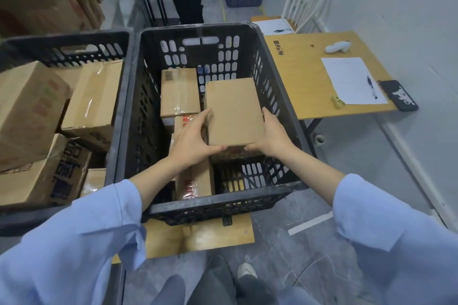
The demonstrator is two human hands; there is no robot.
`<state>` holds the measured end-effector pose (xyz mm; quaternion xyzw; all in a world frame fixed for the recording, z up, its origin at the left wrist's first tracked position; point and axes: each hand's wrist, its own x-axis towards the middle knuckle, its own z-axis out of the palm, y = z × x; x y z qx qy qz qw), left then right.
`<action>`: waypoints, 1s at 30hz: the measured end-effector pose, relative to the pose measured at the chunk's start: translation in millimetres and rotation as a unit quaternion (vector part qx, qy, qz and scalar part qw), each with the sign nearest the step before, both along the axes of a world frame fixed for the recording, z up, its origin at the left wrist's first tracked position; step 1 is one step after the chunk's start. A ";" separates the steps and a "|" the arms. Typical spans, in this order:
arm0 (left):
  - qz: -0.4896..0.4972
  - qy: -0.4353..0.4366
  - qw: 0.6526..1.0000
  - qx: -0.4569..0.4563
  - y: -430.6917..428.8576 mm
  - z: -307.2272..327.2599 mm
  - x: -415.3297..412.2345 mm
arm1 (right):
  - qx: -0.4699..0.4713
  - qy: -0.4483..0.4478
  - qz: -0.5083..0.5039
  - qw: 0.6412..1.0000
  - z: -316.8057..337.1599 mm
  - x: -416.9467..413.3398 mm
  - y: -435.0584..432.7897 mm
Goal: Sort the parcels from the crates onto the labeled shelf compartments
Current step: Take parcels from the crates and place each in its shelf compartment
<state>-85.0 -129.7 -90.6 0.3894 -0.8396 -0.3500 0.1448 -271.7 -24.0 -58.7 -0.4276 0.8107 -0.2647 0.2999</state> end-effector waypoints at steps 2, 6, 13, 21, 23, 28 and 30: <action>0.006 0.027 0.999 0.018 0.0 1.8 0.0 | -0.029 0.004 0.006 1.000 3.5 0.7 0.5; 0.022 0.079 0.996 0.024 -1.2 12.5 0.3 | -0.087 0.001 -0.003 0.996 11.1 1.2 4.0; 0.022 0.151 0.988 -0.007 -3.9 37.3 12.3 | -0.155 -0.038 0.010 0.987 20.3 -0.9 6.8; 0.084 0.190 0.978 -0.008 18.8 66.6 33.0 | -0.166 -0.095 0.086 0.978 49.2 5.8 1.3; 0.118 0.195 0.973 -0.020 26.7 73.6 43.5 | -0.178 -0.099 0.114 0.972 56.8 10.2 -3.9; 0.189 0.216 0.957 -0.032 55.3 95.2 66.8 | -0.233 -0.127 0.175 0.948 75.8 29.0 -10.8; 0.225 0.224 0.947 -0.048 68.4 102.2 77.0 | -0.234 -0.149 0.208 0.938 81.3 37.5 -10.5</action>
